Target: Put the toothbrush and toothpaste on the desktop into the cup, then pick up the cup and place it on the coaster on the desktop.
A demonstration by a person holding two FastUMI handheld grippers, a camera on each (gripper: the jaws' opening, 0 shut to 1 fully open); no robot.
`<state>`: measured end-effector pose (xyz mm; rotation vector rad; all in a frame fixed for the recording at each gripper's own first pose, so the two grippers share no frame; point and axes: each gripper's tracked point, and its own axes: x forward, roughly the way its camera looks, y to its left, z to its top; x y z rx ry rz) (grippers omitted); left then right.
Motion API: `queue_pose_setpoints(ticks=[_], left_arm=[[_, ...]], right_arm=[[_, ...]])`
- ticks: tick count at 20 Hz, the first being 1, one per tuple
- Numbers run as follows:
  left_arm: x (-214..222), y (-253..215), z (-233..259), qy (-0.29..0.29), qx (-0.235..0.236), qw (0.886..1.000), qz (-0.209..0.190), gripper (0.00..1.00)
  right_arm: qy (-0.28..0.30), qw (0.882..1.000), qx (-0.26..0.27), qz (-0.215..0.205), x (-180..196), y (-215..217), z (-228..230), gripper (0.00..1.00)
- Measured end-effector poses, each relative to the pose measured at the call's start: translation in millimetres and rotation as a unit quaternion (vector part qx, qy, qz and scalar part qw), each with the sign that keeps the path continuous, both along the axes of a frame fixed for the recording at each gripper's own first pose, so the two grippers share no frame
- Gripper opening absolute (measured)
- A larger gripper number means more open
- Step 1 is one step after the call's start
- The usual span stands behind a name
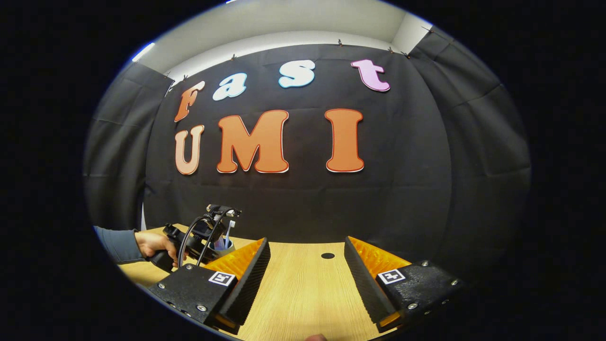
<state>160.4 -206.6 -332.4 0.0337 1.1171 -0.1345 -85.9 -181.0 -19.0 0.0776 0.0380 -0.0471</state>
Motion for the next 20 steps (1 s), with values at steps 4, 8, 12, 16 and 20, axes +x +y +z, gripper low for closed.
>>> queue_pose_setpoints(ticks=[4, 8, 12, 16, 20], left_arm=[[28, -6, -19, 0.032, 0.001, 0.999, 0.006, 0.26], [28, -9, -4, 0.047, 0.007, 0.999, 0.002, 0.25], [38, 0, -12, 0.063, 0.001, 0.998, 0.012, 0.25], [41, 14, -15, 0.070, -0.013, 0.997, 0.017, 0.26], [39, 15, 6, 0.043, -0.043, 0.998, 0.006, 0.37]], right_arm=[[0.009, 1.000, 0.000, -0.001, 7, -5, -9, 0.95], [0.027, 1.000, 0.013, -0.003, 13, -9, -27, 0.95], [0.044, 0.999, 0.017, -0.004, 16, -11, -42, 0.95], [0.052, 0.998, 0.032, 0.000, 18, -7, -47, 0.95], [0.056, 0.998, 0.029, -0.003, 21, 1, -48, 0.96]])
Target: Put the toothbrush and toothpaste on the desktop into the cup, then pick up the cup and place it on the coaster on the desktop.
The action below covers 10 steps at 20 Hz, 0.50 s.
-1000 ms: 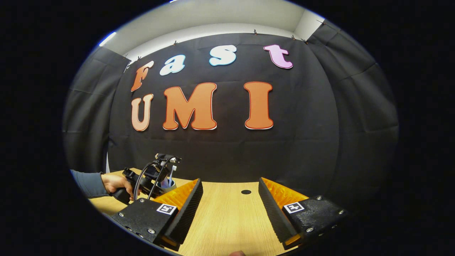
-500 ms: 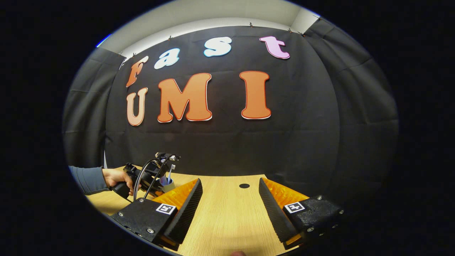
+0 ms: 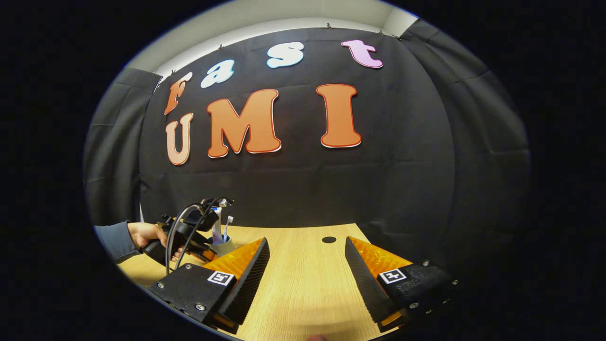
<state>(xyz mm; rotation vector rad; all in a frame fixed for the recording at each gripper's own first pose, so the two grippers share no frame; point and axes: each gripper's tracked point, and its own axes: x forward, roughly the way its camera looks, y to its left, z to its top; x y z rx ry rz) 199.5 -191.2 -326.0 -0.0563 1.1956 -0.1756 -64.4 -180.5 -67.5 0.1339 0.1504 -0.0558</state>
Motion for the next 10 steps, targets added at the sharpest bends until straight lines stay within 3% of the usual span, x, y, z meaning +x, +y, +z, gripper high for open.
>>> queue_pose_setpoints(ticks=[1, 3, 4, 6, 10], left_arm=[[1, 3, 9, -0.012, -0.003, 1.000, -0.004, 0.40], [2, 7, 26, -0.039, -0.009, 0.999, -0.019, 0.63], [2, 10, 35, -0.054, -0.010, 0.998, -0.026, 0.81], [-13, 5, 43, -0.089, -0.016, 0.995, -0.034, 0.93], [-10, 34, 94, -0.170, -0.009, 0.985, -0.035, 0.98]], right_arm=[[0.001, 1.000, -0.002, -0.001, 1, 3, 1, 1.00], [-0.004, 1.000, -0.006, -0.002, 4, 10, 6, 0.95], [-0.007, 1.000, -0.008, -0.001, 5, 15, 9, 0.95], [-0.012, 1.000, -0.013, 0.005, 8, 28, 14, 0.95], [-0.028, 0.999, -0.016, 0.019, 15, 57, 27, 0.95]])
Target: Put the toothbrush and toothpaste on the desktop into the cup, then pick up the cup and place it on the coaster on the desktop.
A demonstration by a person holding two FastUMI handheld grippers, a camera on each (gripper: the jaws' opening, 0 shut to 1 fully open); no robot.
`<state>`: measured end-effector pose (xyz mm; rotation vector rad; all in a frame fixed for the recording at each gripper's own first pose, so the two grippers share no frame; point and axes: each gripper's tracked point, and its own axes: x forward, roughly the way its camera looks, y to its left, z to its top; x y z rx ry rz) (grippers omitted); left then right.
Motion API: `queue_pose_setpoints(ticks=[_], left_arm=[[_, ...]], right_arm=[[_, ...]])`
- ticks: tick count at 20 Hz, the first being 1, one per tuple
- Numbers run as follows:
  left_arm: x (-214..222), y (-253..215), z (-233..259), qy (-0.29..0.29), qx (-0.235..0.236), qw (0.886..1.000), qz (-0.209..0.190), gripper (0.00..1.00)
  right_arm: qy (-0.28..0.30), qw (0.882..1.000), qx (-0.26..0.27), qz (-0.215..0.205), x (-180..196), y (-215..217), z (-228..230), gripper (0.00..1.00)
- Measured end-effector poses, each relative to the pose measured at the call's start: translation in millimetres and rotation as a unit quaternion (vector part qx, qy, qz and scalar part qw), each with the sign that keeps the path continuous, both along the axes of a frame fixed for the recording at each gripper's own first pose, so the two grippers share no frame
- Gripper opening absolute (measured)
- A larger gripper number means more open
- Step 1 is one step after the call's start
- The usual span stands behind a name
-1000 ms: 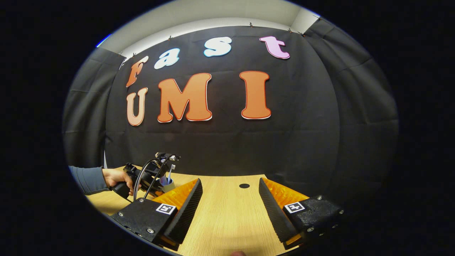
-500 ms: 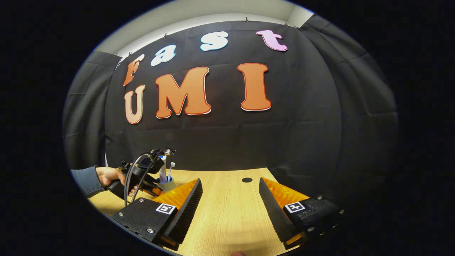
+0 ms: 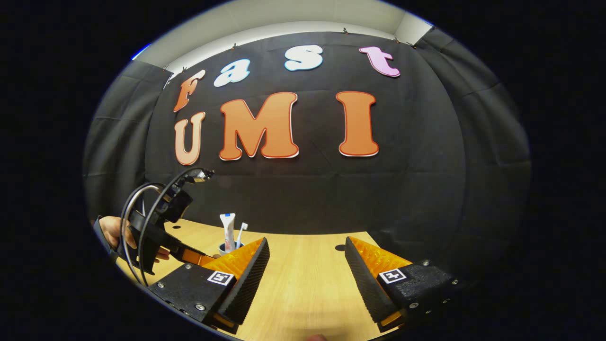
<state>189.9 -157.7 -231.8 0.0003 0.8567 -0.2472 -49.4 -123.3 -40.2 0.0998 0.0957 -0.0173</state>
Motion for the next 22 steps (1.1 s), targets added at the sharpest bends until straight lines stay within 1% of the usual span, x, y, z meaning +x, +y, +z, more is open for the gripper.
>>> queue_pose_setpoints(ticks=[3, 5, 7, 9, 11, 12, 13, 15, 17, 18, 20, 21, 22], left_arm=[[-2, 21, 44, -0.078, 0.013, 0.997, 0.005, 0.98], [1, 43, 57, -0.132, 0.032, 0.991, 0.012, 0.97], [3, 56, 71, -0.179, 0.031, 0.983, 0.028, 0.98], [5, 70, 82, -0.229, 0.039, 0.972, 0.043, 0.98], [3, 96, 101, -0.277, 0.067, 0.956, 0.066, 0.97], [-2, 106, 111, -0.301, 0.074, 0.948, 0.075, 0.96], [-8, 111, 118, -0.320, 0.070, 0.941, 0.082, 0.96], [-15, 118, 123, -0.351, 0.048, 0.931, 0.093, 0.96], [-16, 136, 137, -0.395, 0.041, 0.910, 0.115, 0.98], [-16, 143, 141, -0.410, 0.038, 0.903, 0.121, 0.99], [-20, 147, 139, -0.417, 0.026, 0.899, 0.127, 0.99], [-20, 149, 141, -0.423, 0.022, 0.896, 0.132, 1.00], [-18, 152, 140, -0.431, 0.022, 0.892, 0.135, 0.99]], right_arm=[[-0.012, 1.000, 0.006, 0.005, 9, 19, 9, 0.96], [-0.020, 1.000, 0.009, 0.010, 12, 31, 13, 0.95], [-0.031, 0.999, 0.009, 0.018, 13, 44, 19, 0.96], [-0.041, 0.999, 0.004, 0.023, 16, 57, 21, 0.95], [-0.044, 0.999, -0.006, 0.029, 20, 69, 18, 0.95], [-0.036, 0.999, -0.014, 0.035, 21, 77, 14, 0.95], [-0.031, 0.998, -0.025, 0.039, 22, 84, 9, 0.95], [-0.033, 0.998, -0.046, 0.038, 22, 90, 4, 0.96], [-0.040, 0.997, -0.059, 0.035, 26, 96, 6, 0.96], [-0.044, 0.997, -0.061, 0.034, 28, 99, 7, 0.96], [-0.053, 0.996, -0.060, 0.033, 32, 105, 9, 0.96], [-0.057, 0.996, -0.061, 0.040, 34, 111, 9, 0.97], [-0.056, 0.995, -0.065, 0.054, 31, 120, 3, 0.97]])
